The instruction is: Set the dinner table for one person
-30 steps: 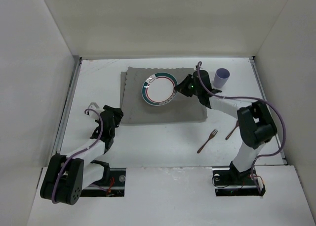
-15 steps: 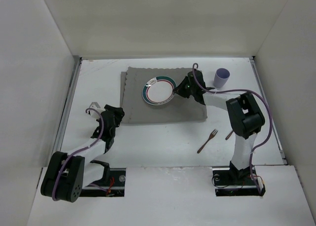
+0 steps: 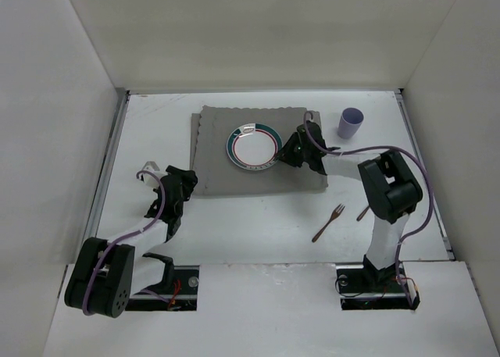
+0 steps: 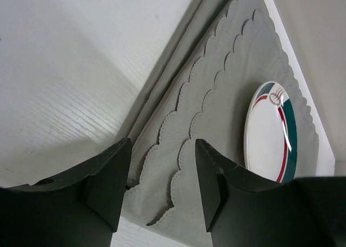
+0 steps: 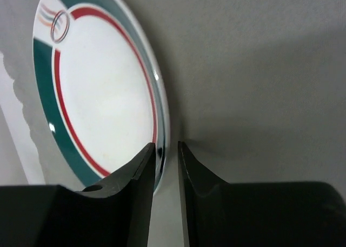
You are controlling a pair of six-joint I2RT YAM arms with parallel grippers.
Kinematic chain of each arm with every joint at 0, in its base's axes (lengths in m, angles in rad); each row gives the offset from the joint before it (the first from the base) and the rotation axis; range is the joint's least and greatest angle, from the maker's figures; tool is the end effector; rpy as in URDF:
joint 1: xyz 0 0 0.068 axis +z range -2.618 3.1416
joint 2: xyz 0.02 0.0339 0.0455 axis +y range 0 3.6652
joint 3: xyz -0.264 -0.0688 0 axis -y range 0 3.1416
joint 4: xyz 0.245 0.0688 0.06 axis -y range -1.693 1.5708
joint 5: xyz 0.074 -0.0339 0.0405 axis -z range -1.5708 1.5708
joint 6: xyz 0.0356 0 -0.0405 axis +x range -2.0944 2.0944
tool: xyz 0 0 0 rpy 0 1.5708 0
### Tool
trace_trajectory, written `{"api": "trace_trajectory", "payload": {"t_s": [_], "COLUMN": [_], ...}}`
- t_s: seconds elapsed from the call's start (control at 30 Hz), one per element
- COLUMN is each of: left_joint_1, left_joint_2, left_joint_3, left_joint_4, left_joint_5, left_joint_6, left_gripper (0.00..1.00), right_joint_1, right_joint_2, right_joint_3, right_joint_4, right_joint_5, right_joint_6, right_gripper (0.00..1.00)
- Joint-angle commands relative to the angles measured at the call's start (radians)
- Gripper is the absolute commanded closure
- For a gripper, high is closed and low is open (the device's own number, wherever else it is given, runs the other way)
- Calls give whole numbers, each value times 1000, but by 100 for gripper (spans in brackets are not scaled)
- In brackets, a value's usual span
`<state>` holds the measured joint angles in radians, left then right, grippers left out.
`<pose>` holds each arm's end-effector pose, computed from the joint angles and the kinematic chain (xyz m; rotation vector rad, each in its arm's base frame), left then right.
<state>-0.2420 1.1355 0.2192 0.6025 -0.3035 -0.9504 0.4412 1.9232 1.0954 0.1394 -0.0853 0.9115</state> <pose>0.2046 -0.0395 0.1617 -0.8539 1.7026 -0.5330 0.3655 0.1759 0.1519 0.5096 2.3334 0.7853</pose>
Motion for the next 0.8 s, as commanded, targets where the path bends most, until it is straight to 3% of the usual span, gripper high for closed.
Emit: {"api": "trace_trajectory", "payload": {"t_s": [0.0, 0.33, 0.47, 0.53, 0.6, 0.63, 0.7, 0.77], "left_joint_1": [-7, 2, -9, -18, -19, -23, -33, -35], "left_joint_2": [-26, -37, -65, -68, -74, -79, -85, -80], "left_joint_3": [-14, -18, -18, -18, -18, -17, -14, -12], "left_joint_4": [49, 45, 39, 39, 33, 29, 28, 28], "left_joint_5": [-17, -17, -31, -49, -46, -46, -57, -62], "left_joint_6": [-5, -8, 5, 13, 16, 16, 27, 33], "left_gripper": [52, 52, 52, 52, 52, 52, 52, 52], "right_joint_1": [30, 38, 32, -21, -90, -132, -205, -274], "right_joint_2": [-91, -216, -329, -389, -424, -429, -415, -376], "right_joint_3": [-34, -72, -59, -31, 7, 27, 67, 105], "right_joint_4": [3, -53, -107, -147, -188, -208, -242, -247], "right_joint_5": [9, 27, 168, 264, 384, 447, 565, 631], "right_joint_6": [-29, -97, -203, -253, -313, -335, -370, -401], "right_gripper": [70, 63, 60, 71, 97, 100, 98, 81]}}
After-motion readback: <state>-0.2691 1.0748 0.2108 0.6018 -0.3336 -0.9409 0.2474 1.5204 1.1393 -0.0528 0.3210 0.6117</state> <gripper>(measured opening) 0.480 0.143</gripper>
